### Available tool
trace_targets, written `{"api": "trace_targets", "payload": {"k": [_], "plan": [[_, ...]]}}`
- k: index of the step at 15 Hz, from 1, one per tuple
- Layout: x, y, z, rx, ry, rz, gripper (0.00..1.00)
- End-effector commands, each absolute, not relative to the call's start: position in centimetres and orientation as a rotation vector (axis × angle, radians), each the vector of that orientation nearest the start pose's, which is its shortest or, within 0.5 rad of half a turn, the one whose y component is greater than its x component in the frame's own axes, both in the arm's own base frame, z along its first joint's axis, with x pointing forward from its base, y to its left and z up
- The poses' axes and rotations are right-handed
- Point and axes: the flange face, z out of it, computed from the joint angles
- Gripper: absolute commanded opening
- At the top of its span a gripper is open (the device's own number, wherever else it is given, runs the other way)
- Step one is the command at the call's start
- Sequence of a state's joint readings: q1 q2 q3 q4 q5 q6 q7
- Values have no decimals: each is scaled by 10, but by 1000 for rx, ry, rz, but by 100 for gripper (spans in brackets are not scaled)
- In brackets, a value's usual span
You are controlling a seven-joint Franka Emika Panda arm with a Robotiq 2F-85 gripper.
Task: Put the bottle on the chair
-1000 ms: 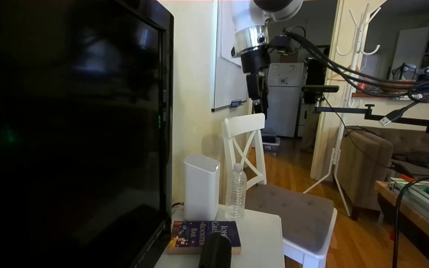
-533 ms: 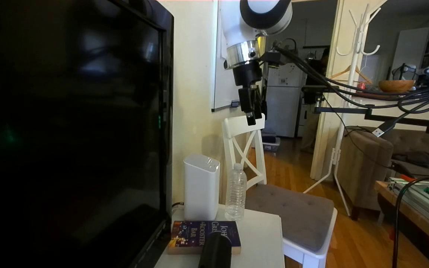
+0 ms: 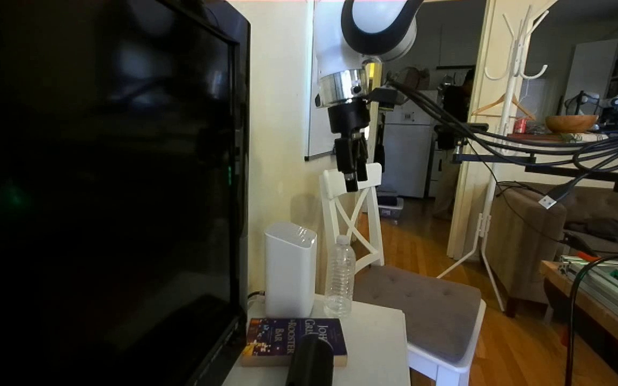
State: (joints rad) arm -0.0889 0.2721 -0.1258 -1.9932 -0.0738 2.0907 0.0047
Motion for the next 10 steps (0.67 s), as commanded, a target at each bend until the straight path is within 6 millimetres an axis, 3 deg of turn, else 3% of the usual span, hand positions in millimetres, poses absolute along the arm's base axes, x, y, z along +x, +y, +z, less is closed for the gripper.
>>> {"api": "trace_targets", "payload": {"k": [1,10], "plan": [[570,-114,290,-3190,302,221,100],[555,-114,236,-3187,319,10,100]]}}
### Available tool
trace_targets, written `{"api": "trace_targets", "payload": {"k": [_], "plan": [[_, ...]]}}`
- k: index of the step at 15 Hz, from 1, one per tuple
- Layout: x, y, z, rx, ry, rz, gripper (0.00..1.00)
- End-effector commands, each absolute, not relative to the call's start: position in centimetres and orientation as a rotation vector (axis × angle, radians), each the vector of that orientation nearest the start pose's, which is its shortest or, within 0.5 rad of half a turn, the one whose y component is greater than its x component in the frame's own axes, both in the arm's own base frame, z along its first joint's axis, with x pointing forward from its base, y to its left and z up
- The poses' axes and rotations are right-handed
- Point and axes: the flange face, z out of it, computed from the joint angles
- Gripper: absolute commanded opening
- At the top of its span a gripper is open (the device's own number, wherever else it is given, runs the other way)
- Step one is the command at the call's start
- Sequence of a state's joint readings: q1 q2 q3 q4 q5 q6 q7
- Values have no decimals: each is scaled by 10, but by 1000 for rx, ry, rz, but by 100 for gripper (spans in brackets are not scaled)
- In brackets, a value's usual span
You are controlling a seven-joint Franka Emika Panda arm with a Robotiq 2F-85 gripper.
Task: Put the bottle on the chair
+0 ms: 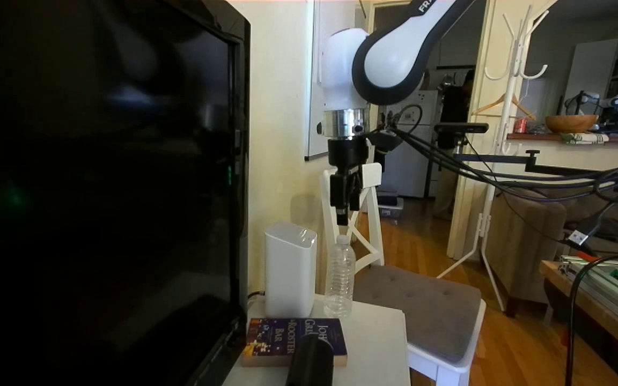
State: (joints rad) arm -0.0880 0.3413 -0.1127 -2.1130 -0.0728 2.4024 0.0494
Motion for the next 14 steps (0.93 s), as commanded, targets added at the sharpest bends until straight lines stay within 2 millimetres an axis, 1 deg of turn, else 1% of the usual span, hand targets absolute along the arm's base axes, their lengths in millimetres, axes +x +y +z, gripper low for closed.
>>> {"api": "trace_targets", "payload": {"k": [1,4,8,11,14], "plan": [[553,-115,231,-3188,323,-13,100],[547,-120,221,-3176,331,-61,100],[539,-128,210,-3154,373,-74,100],[534,-138,208,-3125,418,-81,100],[536,-143,207,-3102,432,-86,100]]}}
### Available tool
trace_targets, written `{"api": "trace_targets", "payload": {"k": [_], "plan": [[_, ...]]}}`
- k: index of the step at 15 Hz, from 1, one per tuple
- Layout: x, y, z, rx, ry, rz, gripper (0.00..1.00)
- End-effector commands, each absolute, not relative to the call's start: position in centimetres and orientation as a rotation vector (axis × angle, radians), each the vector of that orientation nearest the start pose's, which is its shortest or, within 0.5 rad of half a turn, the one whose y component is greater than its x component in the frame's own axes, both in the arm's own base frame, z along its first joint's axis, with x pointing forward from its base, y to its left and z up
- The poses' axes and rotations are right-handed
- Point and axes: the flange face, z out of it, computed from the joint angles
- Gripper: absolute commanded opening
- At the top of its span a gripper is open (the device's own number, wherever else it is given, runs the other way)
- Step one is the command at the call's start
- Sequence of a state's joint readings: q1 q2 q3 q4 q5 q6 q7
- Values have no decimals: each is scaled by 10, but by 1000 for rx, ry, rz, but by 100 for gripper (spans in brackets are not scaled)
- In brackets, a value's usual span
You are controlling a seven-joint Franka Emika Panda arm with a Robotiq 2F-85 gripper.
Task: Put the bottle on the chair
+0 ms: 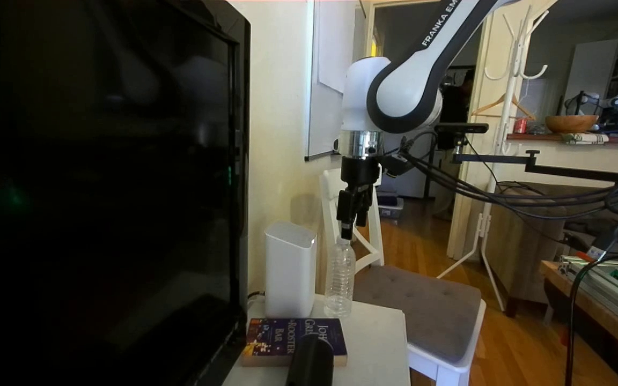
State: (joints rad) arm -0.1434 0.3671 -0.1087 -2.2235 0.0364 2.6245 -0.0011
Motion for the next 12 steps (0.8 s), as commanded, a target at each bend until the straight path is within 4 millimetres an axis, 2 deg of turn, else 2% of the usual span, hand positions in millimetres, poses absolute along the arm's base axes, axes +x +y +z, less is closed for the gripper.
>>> {"api": "trace_targets", "payload": {"k": [1,6,10,12], "plan": [[537,-144,206,-3100,429,-83,97],[543,-143,203,-3106,399,-74,100],[547,-144,198,-3117,385,-59,88],[549,-145,197,-3120,386,-59,86]]}}
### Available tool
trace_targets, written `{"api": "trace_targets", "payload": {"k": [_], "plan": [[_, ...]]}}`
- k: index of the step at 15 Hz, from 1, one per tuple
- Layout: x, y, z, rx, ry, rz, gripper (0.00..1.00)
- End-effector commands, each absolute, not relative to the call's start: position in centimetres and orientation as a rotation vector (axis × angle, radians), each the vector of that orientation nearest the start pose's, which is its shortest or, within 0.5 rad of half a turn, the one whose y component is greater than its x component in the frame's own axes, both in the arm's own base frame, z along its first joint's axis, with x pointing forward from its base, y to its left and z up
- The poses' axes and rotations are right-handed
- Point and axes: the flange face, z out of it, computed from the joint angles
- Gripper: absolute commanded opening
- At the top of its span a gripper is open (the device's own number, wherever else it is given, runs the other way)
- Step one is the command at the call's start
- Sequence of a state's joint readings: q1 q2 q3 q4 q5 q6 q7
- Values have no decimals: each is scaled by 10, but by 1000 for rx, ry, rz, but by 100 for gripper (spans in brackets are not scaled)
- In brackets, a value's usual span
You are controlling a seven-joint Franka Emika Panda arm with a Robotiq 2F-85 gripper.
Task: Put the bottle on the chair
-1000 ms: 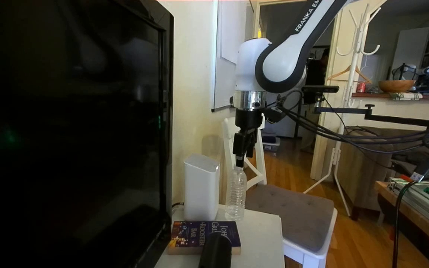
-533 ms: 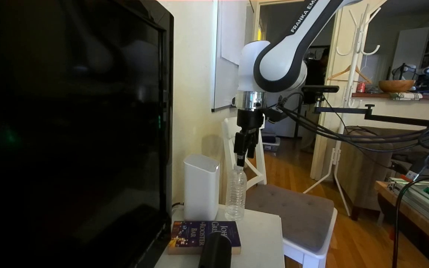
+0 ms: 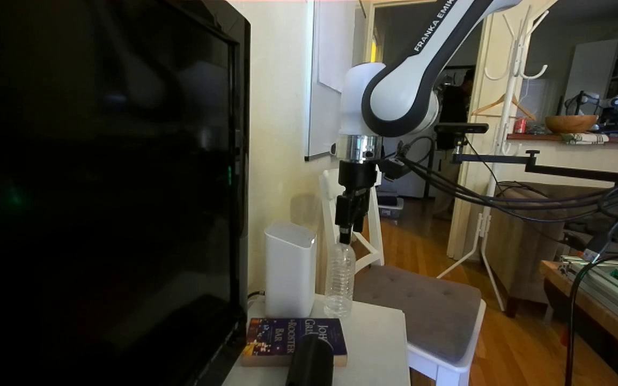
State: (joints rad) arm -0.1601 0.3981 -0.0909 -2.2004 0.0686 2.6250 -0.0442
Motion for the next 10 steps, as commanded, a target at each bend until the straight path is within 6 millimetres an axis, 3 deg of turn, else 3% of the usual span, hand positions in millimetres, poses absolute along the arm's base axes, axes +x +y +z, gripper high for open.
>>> {"api": "trace_targets", "payload": {"k": [1,3,4,6,7,10], "plan": [[550,-146,196,-3120,384,-57,85],[553,-145,195,-3122,375,-56,79],[555,-144,196,-3125,369,-60,70],[558,-144,199,-3132,360,-72,61],[559,-144,201,-3138,355,-76,48],[562,-142,205,-3145,332,-79,25]]}}
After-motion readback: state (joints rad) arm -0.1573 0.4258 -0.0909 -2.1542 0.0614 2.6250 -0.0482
